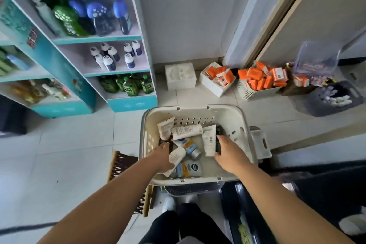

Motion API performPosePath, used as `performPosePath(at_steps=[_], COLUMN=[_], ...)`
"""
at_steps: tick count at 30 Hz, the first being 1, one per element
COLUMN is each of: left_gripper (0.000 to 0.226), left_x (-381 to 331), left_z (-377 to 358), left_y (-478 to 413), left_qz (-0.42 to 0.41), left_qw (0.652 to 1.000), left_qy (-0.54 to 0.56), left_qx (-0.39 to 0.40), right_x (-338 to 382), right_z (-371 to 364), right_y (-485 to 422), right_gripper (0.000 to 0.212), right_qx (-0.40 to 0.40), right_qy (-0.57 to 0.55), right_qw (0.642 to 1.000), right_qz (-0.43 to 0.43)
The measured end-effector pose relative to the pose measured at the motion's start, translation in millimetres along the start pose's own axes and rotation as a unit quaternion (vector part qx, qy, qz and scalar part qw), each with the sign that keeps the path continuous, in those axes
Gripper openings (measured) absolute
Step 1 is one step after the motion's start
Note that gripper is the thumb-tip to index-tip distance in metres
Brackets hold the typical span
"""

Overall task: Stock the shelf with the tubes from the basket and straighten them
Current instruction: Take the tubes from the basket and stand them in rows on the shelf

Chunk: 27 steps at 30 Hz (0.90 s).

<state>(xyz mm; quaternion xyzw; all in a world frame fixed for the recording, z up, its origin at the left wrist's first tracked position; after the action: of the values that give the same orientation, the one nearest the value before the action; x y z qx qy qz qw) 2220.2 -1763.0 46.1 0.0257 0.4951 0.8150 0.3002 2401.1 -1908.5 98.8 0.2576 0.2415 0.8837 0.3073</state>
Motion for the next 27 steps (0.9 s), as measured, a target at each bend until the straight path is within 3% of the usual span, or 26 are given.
performPosePath(at_steps=[12, 17, 19, 23, 27], left_gripper=[0.116, 0.108, 0.106, 0.074, 0.032], left_x=[2, -2, -6, -9, -7], left_z=[-40, -48, -45, -24, 5], left_y=[-44, -50, -52, -53, -52], left_qz=[0.06, 0.08, 0.083, 0.095, 0.083], left_qw=[0.997, 0.993, 0.993, 0.995, 0.992], left_qy=[-0.025, -0.071, -0.071, 0.002, 0.061], left_qx=[0.049, 0.041, 0.046, 0.038, -0.066], right_x=[-27, -43, -48, -50, -46], right_z=[-47, -50, -50, -50, -54], right_y=[-75, -108, -119, -137, -148], right_gripper=[0.07, 0.04, 0.041, 0.049, 0.056], right_qx=[0.084, 0.063, 0.051, 0.025, -0.005], right_qy=[-0.016, -0.087, -0.129, -0.221, -0.308], right_qw=[0.996, 0.991, 0.984, 0.962, 0.934], right_qz=[-0.016, -0.083, -0.115, -0.16, -0.179])
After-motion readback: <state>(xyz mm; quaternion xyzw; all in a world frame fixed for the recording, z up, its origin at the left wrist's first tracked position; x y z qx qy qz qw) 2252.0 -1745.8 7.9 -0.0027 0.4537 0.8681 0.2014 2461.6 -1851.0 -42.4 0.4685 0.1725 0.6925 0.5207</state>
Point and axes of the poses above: each hand's wrist, its own y-axis away from the middle knuckle, its own z-axis out of the back of the hand, x = y × z, the point moved 4 cm from there along -y, towards the middle knuckle, and after that the axes turned 8 degrees about x, right-handed, at the moved point
